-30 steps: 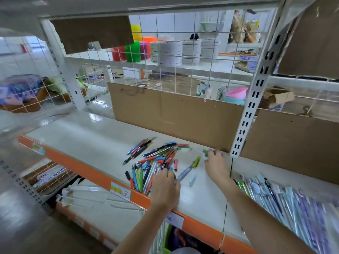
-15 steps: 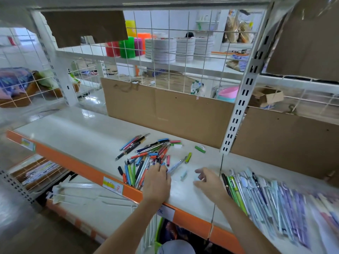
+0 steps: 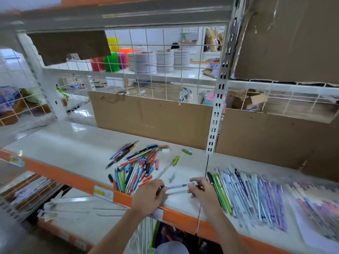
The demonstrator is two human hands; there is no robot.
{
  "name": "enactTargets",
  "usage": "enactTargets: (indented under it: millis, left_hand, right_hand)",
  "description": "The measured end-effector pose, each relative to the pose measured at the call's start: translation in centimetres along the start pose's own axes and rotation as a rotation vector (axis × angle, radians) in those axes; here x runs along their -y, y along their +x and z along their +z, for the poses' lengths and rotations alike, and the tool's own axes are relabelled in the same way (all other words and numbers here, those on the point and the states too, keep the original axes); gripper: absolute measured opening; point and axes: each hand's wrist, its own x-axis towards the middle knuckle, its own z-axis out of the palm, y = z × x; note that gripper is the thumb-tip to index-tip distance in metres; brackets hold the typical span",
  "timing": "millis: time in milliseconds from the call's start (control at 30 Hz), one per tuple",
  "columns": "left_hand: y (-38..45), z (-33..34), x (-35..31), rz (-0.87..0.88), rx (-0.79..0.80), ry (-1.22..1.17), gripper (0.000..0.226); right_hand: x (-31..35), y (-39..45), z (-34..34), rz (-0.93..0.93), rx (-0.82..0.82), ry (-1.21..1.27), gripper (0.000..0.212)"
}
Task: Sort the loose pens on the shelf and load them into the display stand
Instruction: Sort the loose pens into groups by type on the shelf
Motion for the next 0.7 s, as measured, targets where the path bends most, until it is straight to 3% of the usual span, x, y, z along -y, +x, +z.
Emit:
enactTargets:
  millis: [267, 567, 700]
  left_hand:
    - [-0.7, 0.6, -0.2, -0.135, -0.107, -0.062, 0.021]
    - [0.4, -0.5, -0.1, -0.342, -0.106, 0.034, 0.011]
    - [0.8, -1.1, 1.3, -0.351, -0.132, 0.075, 0.009]
  right_hand:
    - [-0.7, 0.3, 0.1, -0.011, 0.026, -0.065, 0.007]
    - [-0.6, 0.1, 0.3, -0.050, 0.049, -0.172, 0.005]
    - [-0.6, 0.1, 0.3, -0.049, 0.052, -0.171, 0.005]
